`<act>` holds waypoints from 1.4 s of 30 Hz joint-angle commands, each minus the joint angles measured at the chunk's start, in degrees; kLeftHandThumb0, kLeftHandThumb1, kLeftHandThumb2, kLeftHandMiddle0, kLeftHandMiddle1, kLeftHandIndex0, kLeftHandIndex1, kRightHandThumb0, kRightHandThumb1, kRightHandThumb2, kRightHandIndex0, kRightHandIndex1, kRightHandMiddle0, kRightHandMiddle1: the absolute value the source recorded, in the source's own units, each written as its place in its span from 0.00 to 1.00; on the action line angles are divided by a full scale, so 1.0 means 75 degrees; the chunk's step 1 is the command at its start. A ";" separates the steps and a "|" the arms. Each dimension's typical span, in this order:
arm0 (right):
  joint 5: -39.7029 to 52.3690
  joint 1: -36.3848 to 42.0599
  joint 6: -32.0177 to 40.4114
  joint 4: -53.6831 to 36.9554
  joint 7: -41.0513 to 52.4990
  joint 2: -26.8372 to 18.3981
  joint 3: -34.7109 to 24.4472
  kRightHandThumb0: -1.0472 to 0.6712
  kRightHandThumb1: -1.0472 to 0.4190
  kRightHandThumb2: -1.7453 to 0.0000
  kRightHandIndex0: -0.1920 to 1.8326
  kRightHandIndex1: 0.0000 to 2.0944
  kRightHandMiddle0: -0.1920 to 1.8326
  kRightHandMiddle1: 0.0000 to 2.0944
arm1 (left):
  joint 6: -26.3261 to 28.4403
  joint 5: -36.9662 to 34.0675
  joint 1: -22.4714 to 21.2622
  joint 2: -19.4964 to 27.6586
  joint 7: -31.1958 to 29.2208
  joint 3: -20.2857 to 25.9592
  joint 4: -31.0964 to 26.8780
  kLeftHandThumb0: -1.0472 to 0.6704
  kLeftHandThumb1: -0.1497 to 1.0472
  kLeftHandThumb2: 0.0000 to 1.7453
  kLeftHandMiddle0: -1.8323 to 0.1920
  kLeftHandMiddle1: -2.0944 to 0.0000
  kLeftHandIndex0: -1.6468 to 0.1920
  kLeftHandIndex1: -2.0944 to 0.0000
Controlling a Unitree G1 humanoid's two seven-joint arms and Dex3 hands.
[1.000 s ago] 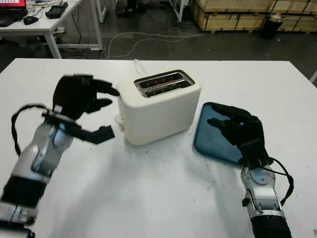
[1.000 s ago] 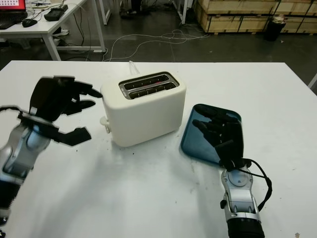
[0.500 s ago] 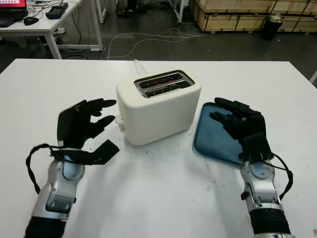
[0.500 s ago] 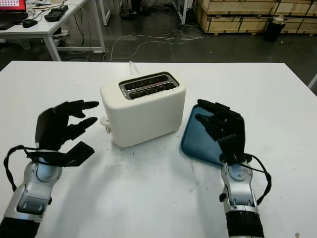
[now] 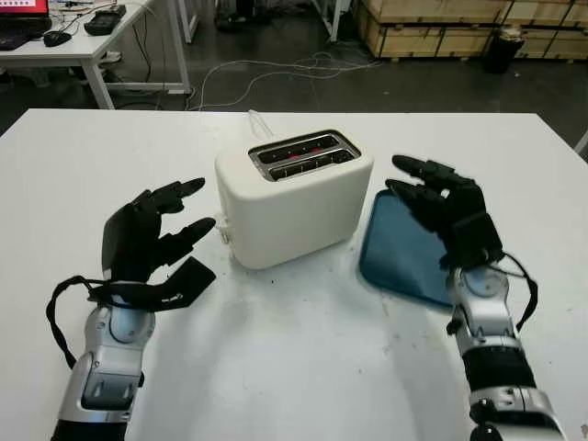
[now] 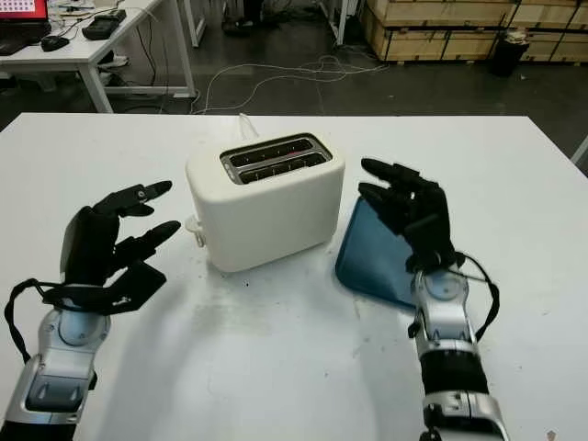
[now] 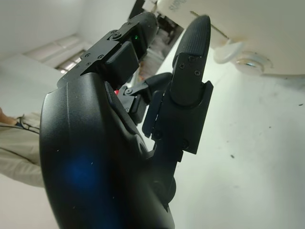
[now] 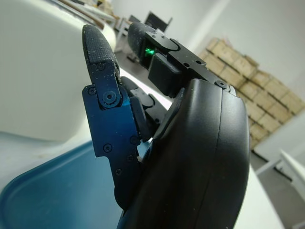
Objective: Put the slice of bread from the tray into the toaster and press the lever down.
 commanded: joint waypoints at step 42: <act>-0.1598 -0.2131 0.1209 0.0204 0.1092 -0.2243 0.0979 0.26 0.18 1.00 0.54 0.00 0.50 0.00 | -0.0453 0.0042 -0.2584 0.2348 -0.1468 -0.0047 0.1649 0.25 0.89 0.00 0.53 0.61 0.36 0.98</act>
